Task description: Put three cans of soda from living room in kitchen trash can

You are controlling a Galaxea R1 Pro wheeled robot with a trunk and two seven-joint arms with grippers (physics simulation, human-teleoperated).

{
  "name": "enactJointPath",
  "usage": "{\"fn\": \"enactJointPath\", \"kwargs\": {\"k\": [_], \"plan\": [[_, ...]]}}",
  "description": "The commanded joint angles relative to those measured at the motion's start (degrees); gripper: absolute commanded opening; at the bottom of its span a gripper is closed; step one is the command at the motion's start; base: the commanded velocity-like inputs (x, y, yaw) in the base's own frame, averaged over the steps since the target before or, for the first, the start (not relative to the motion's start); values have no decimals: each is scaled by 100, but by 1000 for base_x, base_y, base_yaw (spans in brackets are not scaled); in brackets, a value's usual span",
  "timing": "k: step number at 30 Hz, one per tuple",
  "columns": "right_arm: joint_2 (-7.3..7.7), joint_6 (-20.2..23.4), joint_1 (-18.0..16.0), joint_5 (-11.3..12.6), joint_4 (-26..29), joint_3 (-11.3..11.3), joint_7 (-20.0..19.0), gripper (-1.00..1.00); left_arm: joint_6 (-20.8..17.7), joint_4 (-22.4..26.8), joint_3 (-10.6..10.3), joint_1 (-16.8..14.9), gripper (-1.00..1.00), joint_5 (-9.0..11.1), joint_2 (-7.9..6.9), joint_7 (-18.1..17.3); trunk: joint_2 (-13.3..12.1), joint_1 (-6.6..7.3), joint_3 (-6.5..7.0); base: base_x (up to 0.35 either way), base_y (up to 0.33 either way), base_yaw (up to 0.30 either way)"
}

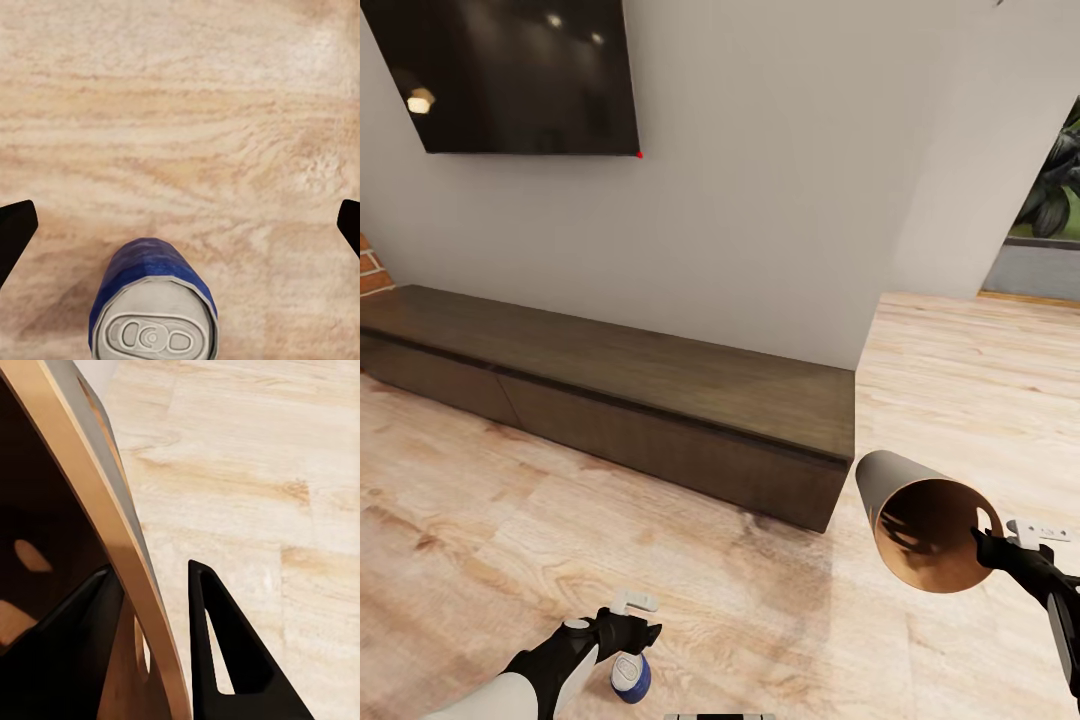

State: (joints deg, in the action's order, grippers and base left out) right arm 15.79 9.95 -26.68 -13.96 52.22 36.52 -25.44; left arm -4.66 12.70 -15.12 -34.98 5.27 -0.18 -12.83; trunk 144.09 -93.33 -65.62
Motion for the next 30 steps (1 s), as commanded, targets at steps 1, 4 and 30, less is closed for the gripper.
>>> {"fn": "enactJointPath", "kwargs": {"k": [1,4,30], "plan": [[-1,6,-4,60,8,4,-32,-100,0,-1,0,0,100,-2,0,0,0,1,1,0,0,0],[-4,6,-4,60,8,4,-32,-100,0,-3,-5,0,100,-6,0,0,0,1,1,0,-15,0],[-6,13,-4,59,8,4,-32,-100,-2,-4,1,0,100,8,0,0,18,-33,-287,0,-9,0]]}}
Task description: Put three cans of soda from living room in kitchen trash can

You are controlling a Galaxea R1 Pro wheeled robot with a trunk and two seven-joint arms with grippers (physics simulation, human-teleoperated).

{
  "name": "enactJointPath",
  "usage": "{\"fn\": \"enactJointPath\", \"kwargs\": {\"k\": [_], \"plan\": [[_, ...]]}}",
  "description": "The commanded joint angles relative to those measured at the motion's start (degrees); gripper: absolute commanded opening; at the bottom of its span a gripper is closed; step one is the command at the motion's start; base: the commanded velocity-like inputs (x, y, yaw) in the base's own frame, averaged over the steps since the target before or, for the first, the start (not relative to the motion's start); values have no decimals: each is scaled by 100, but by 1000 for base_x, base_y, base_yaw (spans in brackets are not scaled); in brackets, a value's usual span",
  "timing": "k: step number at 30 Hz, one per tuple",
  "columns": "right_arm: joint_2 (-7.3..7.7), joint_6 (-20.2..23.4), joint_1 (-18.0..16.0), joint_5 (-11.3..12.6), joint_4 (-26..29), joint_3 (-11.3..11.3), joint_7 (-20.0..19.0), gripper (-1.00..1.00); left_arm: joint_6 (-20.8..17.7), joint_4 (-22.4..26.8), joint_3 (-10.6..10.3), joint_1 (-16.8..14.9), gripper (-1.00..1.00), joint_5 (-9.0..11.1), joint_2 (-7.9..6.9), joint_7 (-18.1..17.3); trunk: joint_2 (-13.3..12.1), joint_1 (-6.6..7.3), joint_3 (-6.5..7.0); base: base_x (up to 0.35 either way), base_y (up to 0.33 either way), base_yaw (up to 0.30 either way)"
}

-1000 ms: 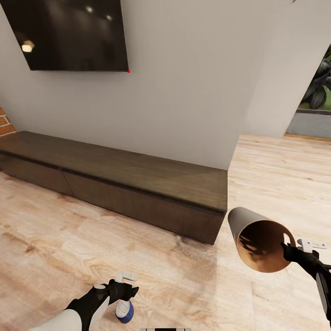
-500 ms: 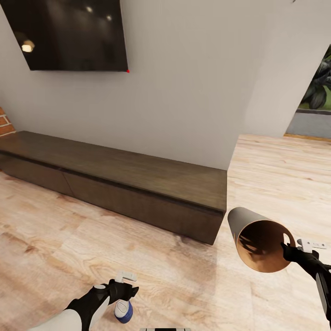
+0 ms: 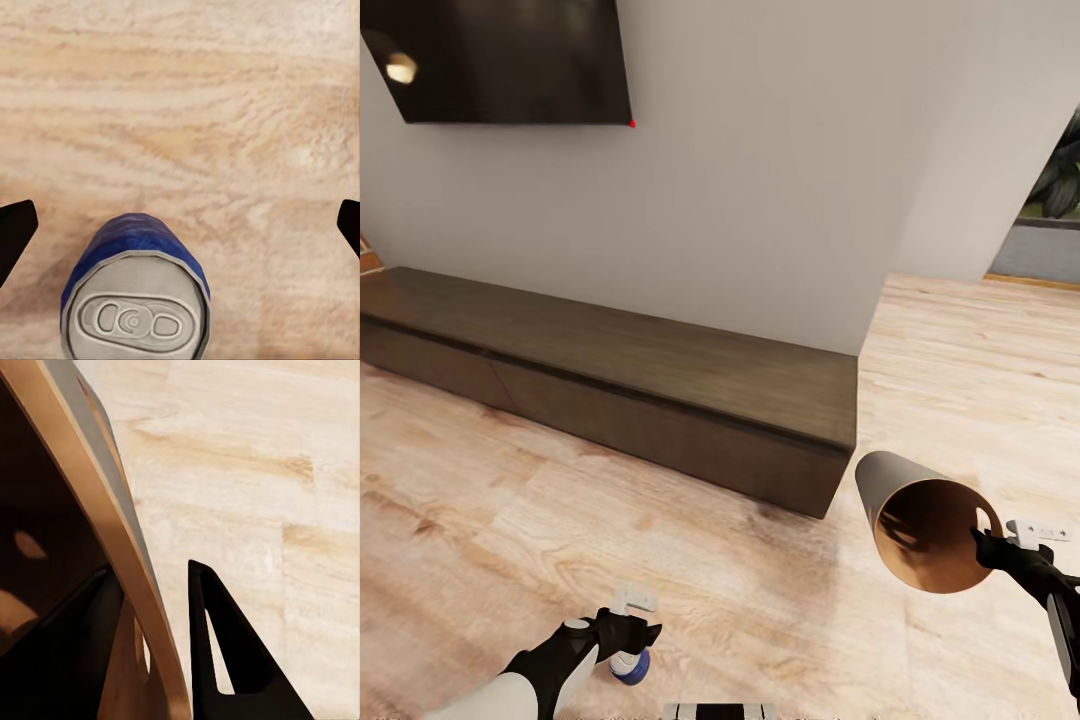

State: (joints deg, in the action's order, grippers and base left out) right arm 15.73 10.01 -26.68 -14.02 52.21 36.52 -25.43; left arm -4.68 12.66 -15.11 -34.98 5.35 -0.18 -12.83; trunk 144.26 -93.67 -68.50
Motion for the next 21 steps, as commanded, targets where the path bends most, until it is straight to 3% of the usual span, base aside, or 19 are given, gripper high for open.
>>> {"fn": "enactJointPath", "kwargs": {"k": [1,21], "plan": [[0,8,-4,66,8,4,-33,-100,-1,0,2,0,100,0,0,0,2,-2,-22,0,0,0],[0,9,-4,66,8,4,-39,-100,2,4,-1,0,100,1,0,0,26,-48,-421,0,0,0]]}}
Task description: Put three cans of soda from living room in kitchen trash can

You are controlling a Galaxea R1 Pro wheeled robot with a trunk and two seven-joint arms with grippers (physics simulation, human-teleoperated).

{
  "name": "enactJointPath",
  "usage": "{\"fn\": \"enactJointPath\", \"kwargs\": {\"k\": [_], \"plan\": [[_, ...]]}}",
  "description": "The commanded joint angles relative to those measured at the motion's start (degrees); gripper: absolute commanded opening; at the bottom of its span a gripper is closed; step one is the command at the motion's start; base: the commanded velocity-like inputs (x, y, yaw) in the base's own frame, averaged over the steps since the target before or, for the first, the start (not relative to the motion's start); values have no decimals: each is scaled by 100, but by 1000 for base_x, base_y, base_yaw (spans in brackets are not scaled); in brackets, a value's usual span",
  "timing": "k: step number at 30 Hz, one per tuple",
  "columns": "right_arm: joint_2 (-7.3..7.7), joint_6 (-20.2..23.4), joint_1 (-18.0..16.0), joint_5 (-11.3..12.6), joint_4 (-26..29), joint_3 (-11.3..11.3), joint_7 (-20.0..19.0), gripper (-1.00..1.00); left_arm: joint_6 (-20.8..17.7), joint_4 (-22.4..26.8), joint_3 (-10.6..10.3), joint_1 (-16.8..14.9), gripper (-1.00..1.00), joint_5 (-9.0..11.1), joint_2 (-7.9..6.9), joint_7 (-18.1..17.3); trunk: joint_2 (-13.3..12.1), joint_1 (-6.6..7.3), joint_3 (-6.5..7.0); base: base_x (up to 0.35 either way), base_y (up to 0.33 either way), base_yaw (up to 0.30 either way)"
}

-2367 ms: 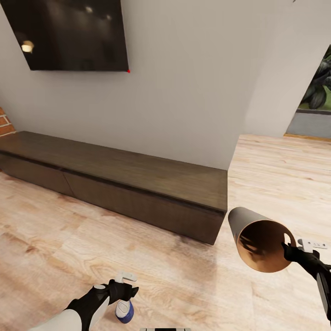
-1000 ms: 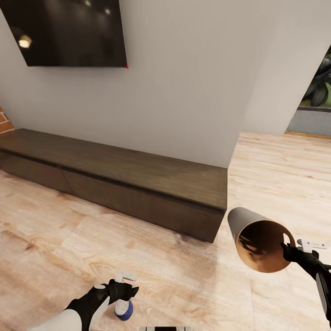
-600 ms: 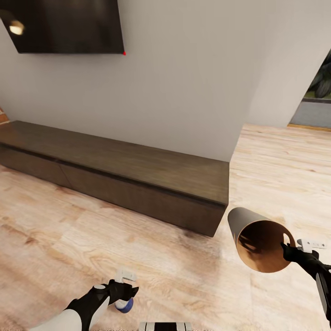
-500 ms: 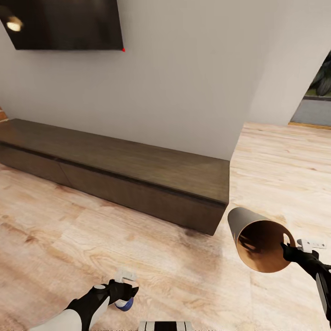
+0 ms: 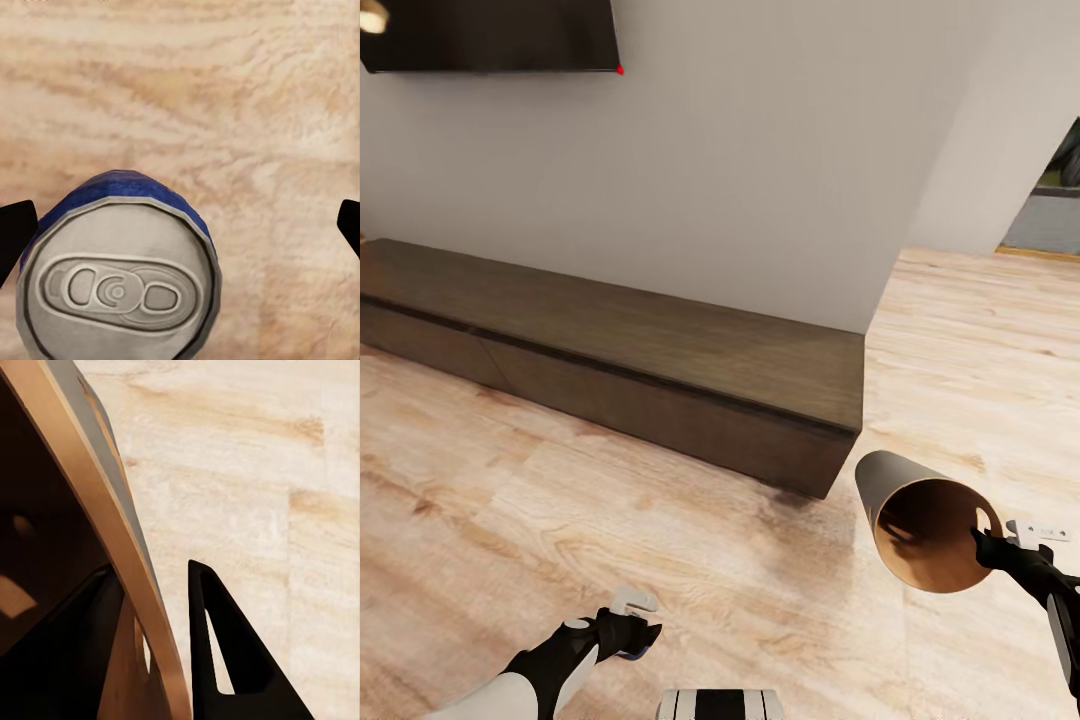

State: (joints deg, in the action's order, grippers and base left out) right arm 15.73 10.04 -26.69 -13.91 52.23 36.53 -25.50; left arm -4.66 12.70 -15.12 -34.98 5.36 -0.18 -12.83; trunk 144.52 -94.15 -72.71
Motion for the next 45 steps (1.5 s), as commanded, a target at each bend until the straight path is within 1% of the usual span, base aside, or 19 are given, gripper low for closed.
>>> {"fn": "enactJointPath", "kwargs": {"k": [1,45], "plan": [[0,7,-3,55,6,3,-32,-100,0,1,-2,0,100,0,0,0,0,1,0,0,0,0],[-9,7,-3,55,6,-5,-34,-100,0,20,-10,0,100,-9,0,0,0,1,0,0,0,0]]}}
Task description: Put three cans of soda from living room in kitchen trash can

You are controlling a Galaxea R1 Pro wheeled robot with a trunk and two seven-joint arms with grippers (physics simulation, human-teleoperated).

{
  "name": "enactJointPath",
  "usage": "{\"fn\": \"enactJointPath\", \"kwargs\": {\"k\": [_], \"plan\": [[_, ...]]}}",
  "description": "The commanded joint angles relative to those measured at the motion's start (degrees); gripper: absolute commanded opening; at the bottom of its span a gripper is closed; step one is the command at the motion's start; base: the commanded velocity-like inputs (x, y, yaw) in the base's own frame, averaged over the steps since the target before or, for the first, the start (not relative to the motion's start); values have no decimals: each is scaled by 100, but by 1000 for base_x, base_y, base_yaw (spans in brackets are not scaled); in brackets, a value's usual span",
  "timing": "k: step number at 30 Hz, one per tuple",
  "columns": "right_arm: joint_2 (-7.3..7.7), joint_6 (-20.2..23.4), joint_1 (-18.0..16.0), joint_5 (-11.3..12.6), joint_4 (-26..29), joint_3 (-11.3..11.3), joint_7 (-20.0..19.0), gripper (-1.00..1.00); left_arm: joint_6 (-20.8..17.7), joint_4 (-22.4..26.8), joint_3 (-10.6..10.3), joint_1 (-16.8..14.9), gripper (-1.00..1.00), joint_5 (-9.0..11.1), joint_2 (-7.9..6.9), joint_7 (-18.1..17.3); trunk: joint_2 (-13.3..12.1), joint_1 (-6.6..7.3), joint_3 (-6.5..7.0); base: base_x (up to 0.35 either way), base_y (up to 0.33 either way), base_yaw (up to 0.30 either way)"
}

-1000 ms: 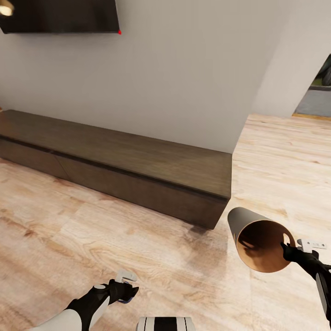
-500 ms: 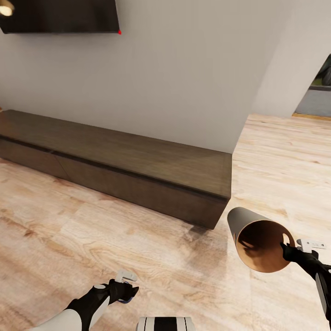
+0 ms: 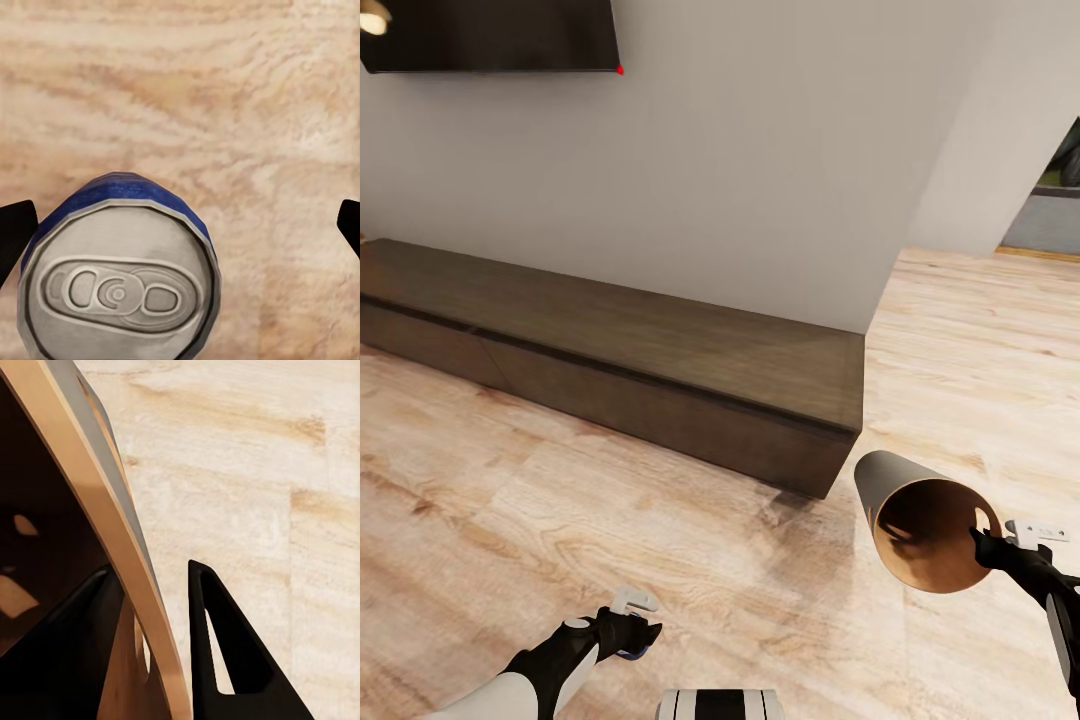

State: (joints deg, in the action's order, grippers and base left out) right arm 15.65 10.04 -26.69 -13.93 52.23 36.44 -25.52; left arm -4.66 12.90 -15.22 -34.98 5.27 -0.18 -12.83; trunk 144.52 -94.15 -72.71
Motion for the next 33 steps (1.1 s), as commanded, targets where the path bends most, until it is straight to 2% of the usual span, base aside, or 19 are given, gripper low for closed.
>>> {"fn": "enactJointPath", "kwargs": {"k": [1,33], "plan": [[0,7,-3,57,7,3,-32,-100,0,0,-1,0,100,0,0,0,0,1,1,0,0,0],[0,7,-3,54,7,3,-32,-100,-114,-33,18,0,100,-44,-9,26,0,1,1,0,0,0]]}}
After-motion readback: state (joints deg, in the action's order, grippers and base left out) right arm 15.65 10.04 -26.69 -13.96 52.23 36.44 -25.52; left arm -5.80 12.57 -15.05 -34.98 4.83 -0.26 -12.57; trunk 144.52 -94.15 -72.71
